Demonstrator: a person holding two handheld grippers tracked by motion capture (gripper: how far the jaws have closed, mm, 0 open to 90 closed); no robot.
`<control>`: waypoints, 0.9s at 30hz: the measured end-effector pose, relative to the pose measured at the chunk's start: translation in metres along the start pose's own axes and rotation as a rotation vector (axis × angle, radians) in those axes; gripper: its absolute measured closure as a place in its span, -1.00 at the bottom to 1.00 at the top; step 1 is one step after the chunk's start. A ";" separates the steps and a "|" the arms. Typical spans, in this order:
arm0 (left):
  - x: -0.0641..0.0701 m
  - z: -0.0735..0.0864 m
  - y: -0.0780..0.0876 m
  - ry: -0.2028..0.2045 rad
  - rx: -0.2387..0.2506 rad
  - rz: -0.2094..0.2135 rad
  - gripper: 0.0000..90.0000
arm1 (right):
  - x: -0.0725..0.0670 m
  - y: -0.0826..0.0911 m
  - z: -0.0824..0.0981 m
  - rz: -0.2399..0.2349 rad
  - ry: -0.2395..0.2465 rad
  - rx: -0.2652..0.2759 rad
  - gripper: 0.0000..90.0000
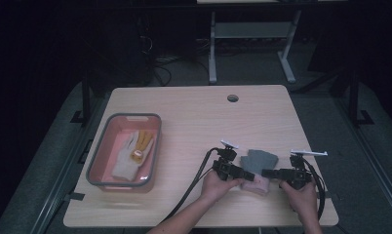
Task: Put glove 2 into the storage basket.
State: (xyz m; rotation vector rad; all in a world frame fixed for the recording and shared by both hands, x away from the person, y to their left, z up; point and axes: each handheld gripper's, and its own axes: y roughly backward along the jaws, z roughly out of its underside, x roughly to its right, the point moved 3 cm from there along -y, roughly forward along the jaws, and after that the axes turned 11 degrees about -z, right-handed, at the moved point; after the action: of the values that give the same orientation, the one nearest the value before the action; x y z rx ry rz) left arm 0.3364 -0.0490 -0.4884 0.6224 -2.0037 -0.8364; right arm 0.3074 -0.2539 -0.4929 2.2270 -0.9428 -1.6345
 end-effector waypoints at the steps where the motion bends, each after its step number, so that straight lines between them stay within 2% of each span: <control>1: 0.000 0.000 -0.001 0.002 -0.003 0.004 0.17 | 0.001 0.000 0.000 -0.016 -0.019 -0.001 0.46; 4: -0.001 0.000 -0.001 0.006 0.008 0.020 0.30 | 0.002 -0.002 0.000 -0.047 -0.039 -0.007 0.60; 5: -0.001 0.000 0.000 0.002 0.013 0.026 0.38 | -0.001 -0.003 -0.001 -0.039 -0.012 -0.013 0.68; 8: -0.002 -0.001 0.003 -0.001 0.022 0.035 0.40 | -0.004 -0.003 -0.001 -0.034 0.001 -0.016 0.71; 11: -0.005 -0.001 0.008 -0.005 0.033 0.034 0.42 | -0.007 -0.004 -0.002 -0.047 0.012 -0.018 0.72; 16: -0.008 0.000 0.020 -0.011 0.056 0.042 0.43 | -0.020 -0.005 -0.003 -0.058 0.047 -0.007 0.73; 27: -0.007 0.001 0.047 -0.035 0.090 0.047 0.43 | -0.044 -0.006 -0.005 -0.090 0.089 0.005 0.73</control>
State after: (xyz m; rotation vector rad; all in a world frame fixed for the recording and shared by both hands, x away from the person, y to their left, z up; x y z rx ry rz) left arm 0.3337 -0.0132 -0.4571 0.6134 -2.0890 -0.7369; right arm 0.3063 -0.2234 -0.4604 2.3556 -0.8367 -1.5567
